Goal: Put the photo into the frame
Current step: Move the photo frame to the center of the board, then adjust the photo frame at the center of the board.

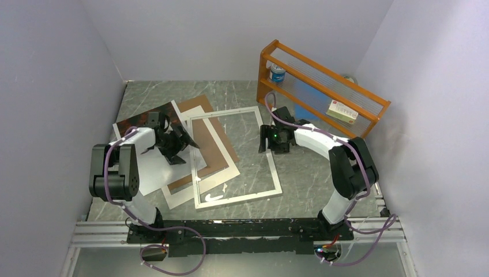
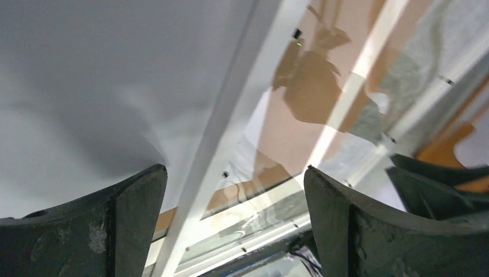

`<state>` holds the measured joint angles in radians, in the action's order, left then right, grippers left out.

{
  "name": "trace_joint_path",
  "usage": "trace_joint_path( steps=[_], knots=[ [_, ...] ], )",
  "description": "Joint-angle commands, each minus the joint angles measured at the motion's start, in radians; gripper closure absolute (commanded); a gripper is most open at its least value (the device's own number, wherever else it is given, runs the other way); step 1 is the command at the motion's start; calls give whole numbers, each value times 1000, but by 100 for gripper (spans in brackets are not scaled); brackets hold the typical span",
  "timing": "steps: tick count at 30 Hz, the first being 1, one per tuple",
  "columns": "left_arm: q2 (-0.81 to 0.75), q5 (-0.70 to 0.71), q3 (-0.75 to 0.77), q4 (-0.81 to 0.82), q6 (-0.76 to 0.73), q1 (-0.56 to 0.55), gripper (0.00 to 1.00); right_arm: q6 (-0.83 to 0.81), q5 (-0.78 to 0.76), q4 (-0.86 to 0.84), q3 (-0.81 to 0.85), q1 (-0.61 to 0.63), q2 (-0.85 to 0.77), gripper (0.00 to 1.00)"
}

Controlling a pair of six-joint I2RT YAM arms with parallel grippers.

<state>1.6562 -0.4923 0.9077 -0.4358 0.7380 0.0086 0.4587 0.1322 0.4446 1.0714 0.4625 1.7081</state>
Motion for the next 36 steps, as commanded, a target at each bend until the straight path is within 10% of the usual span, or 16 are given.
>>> trace_joint_path(
  steps=[1,20,36],
  knots=[
    [-78,311,126,-247,-68,-3,6,37,-107,20,25,-8,-69,26],
    [63,511,361,-248,-243,407,6,45,-17,18,178,-7,-71,26],
    [-57,78,215,-224,-169,421,15,47,148,-53,309,128,94,41]
  ],
)
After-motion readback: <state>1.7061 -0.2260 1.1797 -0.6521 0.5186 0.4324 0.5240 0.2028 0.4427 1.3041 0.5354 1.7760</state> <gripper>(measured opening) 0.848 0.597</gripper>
